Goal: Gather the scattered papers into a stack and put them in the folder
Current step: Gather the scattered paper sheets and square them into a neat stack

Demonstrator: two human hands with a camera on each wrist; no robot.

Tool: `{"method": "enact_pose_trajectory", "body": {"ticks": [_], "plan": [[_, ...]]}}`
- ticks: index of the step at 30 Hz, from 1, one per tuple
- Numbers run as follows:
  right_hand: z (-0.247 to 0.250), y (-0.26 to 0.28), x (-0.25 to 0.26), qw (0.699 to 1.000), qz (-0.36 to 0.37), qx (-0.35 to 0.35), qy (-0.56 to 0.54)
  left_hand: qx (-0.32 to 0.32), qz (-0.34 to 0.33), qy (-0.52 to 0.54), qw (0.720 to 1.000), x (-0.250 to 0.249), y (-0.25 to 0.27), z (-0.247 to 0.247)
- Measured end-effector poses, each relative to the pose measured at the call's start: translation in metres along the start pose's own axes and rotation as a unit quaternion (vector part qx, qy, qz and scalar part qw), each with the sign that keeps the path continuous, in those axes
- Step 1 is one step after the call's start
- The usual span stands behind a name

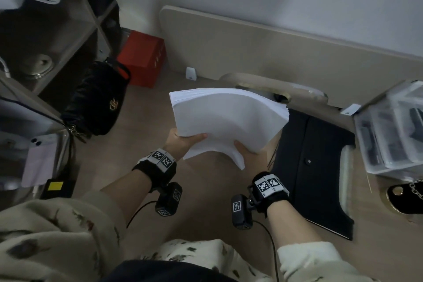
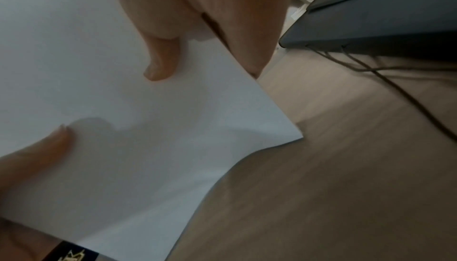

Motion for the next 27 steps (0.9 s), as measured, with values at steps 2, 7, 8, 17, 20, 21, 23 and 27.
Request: {"method": "enact_pose_trajectory", "body": {"ticks": [2, 7, 8, 17, 20, 21, 23, 27], "plan": [[0.001, -0.007, -0.016, 1.000, -0.026, -0.011, 0.010, 0.001, 0.011, -0.005, 1.000, 0.005, 0.000, 0.000], [-0.001, -0.007, -0.018, 1.000, -0.001, 0.006, 0.017, 0.015, 0.022, -0.014, 1.000, 0.016, -0.001, -0.004], [-0.001, -0.007, -0.017, 1.000, 0.007, 0.005, 0.007, 0.012, 0.025, -0.012, 1.000, 0.019, -0.001, -0.003], [-0.002, -0.006, -0.016, 1.000, 0.008, 0.022, -0.001, 0.009, 0.042, -0.044, 0.998, 0.035, -0.002, 0.000], [-0.003, -0.005, -0.020, 1.000, -0.009, 0.012, -0.001, 0.004, 0.051, -0.060, 0.997, 0.041, 0.001, -0.001], [-0.003, -0.004, -0.022, 1.000, -0.017, 0.005, -0.001, 0.000, 0.047, -0.063, 0.997, 0.039, 0.002, -0.001], [-0.004, -0.002, -0.019, 1.000, -0.015, 0.004, -0.019, -0.011, 0.042, -0.066, 0.997, 0.036, 0.004, -0.001], [-0.007, 0.001, -0.010, 1.000, 0.004, 0.023, -0.008, -0.022, 0.048, -0.066, 0.996, 0.043, 0.003, 0.003]]}}
Point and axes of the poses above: each hand's wrist, its own y-axis away from the middle knuckle, its own z-axis out of the back of the hand, x = y × z, the point moved 10 cm from there along -y, towards the middle knuckle, and after that the axes turned 5 degrees about -x, right-handed, at the moved point
